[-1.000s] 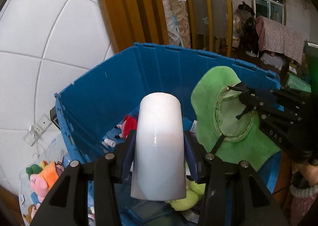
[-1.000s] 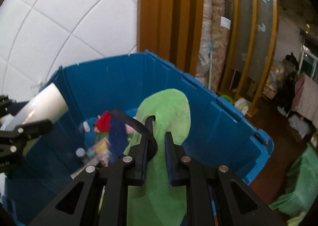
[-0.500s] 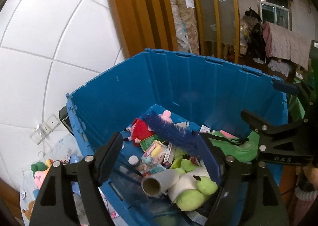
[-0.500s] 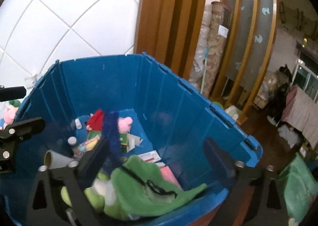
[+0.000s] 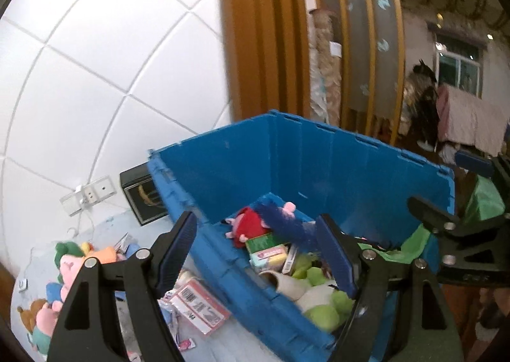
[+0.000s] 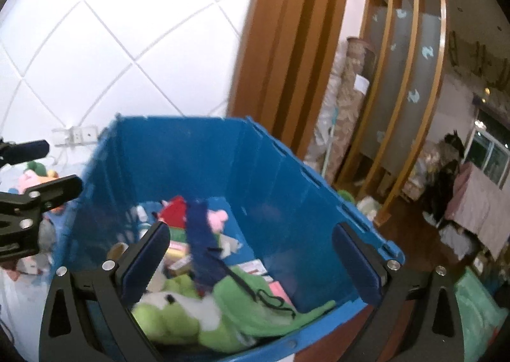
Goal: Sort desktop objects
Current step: 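Move both grippers back over the cluttered table, then grasp the maroon knit hat with the left gripper while the right grasps the gray plush, then lift the maroon hat and gray plush up off the pile, then carry the maroon hat and gray plush over the blue bin and release both, then move both grippers back over the table, then grasp the green-white acne cream box with the left gripper while the right grasps a white tube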
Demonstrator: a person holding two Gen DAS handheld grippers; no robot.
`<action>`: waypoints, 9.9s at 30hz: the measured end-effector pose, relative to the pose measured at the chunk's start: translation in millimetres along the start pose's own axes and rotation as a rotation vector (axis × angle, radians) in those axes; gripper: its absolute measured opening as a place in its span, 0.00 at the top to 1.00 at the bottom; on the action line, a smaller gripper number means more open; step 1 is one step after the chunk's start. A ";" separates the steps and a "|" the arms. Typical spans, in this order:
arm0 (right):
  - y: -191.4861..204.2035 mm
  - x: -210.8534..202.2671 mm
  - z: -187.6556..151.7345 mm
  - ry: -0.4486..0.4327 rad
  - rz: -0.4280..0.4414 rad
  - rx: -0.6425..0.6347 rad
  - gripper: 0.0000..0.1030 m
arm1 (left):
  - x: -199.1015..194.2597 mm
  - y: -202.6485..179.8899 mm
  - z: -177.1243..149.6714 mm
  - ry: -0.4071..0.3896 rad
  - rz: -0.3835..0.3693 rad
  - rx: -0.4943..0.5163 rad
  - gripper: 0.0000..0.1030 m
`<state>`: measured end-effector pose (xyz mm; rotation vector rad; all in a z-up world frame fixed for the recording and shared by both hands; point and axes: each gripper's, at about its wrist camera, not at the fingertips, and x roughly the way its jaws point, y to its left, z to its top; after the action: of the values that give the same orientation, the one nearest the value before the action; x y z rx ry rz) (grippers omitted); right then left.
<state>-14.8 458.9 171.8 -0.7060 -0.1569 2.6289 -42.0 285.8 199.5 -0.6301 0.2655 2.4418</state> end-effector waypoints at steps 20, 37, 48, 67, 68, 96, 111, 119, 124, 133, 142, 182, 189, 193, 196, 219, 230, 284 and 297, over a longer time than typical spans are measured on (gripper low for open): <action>148.0 -66.3 15.8 -0.071 0.332 -0.055 0.00 | -61.6 171.6 -107.8 0.120 0.267 -0.211 0.26; 268.6 -9.3 -9.9 0.129 0.527 -0.124 0.00 | -77.8 303.3 -234.3 0.331 0.494 -0.421 0.26; 312.8 55.8 -29.3 0.274 0.554 -0.145 0.00 | -40.6 343.1 -268.2 0.436 0.465 -0.513 0.26; 343.4 146.6 -53.7 0.458 0.586 -0.158 0.00 | 73.8 341.4 -260.4 0.519 0.344 -0.461 0.52; 348.2 148.2 -54.5 0.462 0.597 -0.161 0.00 | 68.7 348.7 -261.8 0.511 0.354 -0.477 0.60; 503.4 221.5 -88.0 0.589 0.793 -0.327 0.35 | 92.0 390.5 -279.4 0.536 0.427 -0.462 0.81; 432.6 130.8 -45.8 0.416 0.801 -0.228 0.98 | -3.8 348.2 -239.9 0.373 0.485 -0.426 0.84; 414.9 117.4 -54.7 0.443 0.774 -0.224 0.60 | -12.5 339.6 -253.4 0.397 0.506 -0.454 0.84; 423.1 129.7 -64.1 0.471 0.762 -0.243 0.34 | 14.3 345.4 -261.5 0.447 0.479 -0.452 0.84; 466.0 201.2 -95.1 0.634 0.744 -0.262 0.34 | 84.2 376.9 -287.6 0.568 0.421 -0.472 0.84; 478.8 210.2 -90.2 0.613 0.794 -0.233 0.64 | 77.9 368.5 -273.1 0.515 0.415 -0.442 0.84; 35.2 -69.6 58.6 -0.121 0.306 0.140 0.64 | -19.5 21.1 64.0 -0.241 0.024 0.012 0.84; -17.6 -8.8 36.0 0.012 0.304 0.169 0.64 | 52.9 -45.0 77.6 -0.045 -0.068 0.075 0.84; -26.3 24.4 13.5 0.114 0.333 0.183 0.63 | 90.3 -58.6 57.4 0.106 -0.068 0.114 0.84; -27.1 37.1 -0.7 0.170 0.355 0.189 0.63 | 104.2 -66.7 50.6 0.169 -0.070 0.118 0.84; -32.7 47.5 -3.4 0.243 0.267 0.190 0.00 | 76.6 -29.2 15.9 0.186 -0.015 0.032 0.41; 6.9 -9.3 16.0 0.139 0.339 0.123 0.00 | 24.2 10.3 1.4 0.104 0.037 -0.047 0.39; 345.1 154.6 -174.5 0.534 0.723 -0.294 0.00 | 56.5 259.7 -365.2 0.551 0.590 -0.692 0.38; 380.8 174.7 -190.1 0.515 0.734 -0.422 0.47 | 64.3 265.9 -374.8 0.530 0.594 -0.712 0.56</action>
<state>-194.2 186.1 -152.4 -1.8550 -0.3606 2.9702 -105.0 -17.2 -146.3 -1.7220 -0.2824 2.8718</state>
